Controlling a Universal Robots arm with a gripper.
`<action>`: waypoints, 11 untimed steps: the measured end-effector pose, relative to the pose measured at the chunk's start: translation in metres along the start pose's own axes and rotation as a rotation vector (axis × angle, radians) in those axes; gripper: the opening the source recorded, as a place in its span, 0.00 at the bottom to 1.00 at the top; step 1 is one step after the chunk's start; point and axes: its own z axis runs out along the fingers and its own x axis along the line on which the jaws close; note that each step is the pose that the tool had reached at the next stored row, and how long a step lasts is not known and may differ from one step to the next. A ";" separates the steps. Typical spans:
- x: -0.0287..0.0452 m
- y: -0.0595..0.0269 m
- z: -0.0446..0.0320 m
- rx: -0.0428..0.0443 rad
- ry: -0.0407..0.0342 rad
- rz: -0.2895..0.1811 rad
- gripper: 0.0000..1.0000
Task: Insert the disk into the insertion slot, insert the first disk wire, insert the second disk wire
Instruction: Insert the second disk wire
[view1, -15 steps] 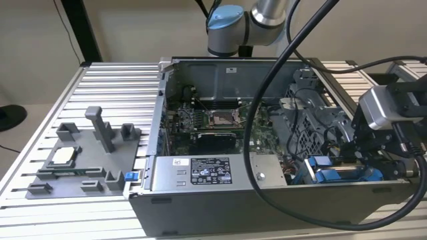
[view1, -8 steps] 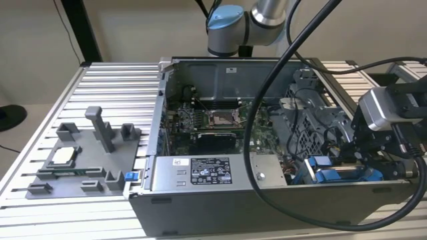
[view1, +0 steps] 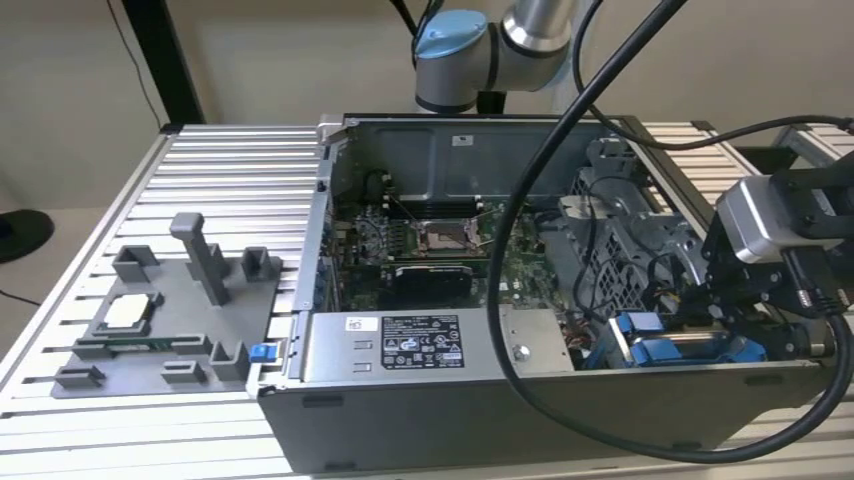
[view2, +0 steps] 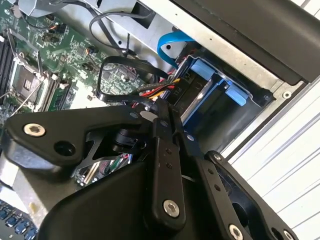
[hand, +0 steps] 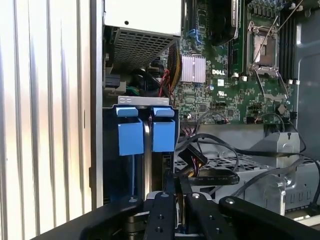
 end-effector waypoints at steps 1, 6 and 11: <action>0.0000 0.0000 0.0001 0.0000 0.0003 0.000 0.00; 0.0002 0.0000 0.0005 0.0006 0.0107 0.000 0.00; -0.0001 -0.0001 0.0014 0.0013 0.0213 0.000 0.00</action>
